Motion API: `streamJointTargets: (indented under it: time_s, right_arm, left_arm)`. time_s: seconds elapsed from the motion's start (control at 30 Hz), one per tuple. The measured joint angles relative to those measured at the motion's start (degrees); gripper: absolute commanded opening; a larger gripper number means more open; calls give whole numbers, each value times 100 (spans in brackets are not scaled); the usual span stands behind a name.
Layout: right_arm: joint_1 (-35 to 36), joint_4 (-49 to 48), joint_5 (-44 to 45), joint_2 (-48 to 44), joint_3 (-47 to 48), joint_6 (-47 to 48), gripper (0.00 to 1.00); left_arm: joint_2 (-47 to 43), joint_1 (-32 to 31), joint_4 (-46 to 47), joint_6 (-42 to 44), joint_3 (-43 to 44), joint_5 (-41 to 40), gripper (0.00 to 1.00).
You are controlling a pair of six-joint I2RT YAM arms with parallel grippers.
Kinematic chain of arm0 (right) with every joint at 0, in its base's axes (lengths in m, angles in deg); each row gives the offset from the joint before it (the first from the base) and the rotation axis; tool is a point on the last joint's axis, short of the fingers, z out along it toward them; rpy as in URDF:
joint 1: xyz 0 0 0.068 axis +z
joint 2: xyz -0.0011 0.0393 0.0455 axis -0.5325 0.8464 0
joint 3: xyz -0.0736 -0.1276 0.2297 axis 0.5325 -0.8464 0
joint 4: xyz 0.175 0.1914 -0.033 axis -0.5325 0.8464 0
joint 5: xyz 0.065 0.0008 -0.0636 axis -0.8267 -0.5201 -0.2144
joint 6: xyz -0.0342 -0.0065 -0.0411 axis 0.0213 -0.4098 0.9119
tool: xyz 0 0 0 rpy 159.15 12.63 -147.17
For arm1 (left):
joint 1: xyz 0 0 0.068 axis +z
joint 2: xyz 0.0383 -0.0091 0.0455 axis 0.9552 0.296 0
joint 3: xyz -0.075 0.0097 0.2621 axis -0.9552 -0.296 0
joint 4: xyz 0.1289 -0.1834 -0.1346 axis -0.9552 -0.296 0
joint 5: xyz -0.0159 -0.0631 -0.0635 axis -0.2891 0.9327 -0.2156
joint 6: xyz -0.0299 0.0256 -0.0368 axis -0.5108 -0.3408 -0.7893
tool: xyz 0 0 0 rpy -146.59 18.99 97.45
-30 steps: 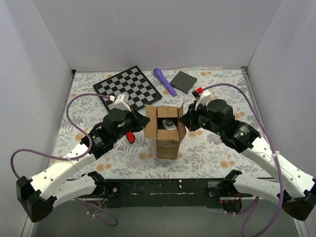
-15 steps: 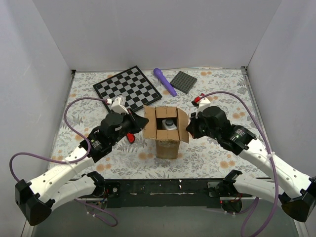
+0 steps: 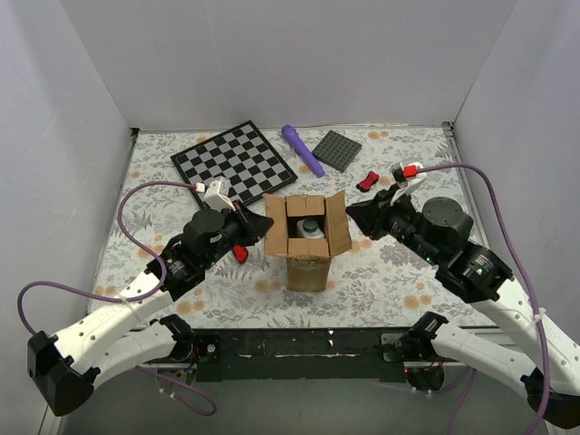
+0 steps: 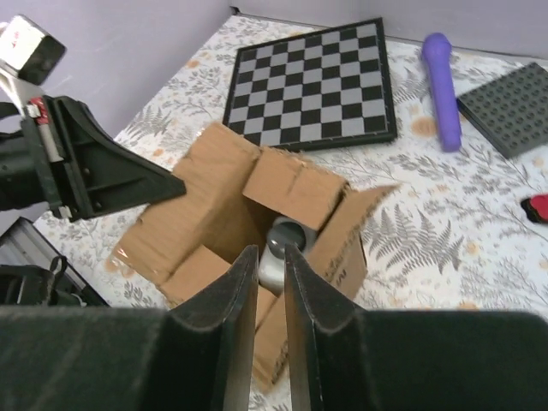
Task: Unpack the express box
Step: Open the express box at the center of the board.
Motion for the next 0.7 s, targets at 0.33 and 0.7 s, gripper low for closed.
streamJointTargets:
  time_s: [0.33,0.7]
  right_arm:
    - [321,208,-671,2509,1443,428,7]
    - [1285,1478,579,3274,1840,844,11]
  left_arm:
    - [22,0,116,-9,-42,50,0]
    - [94,0,160,11,4,127,0]
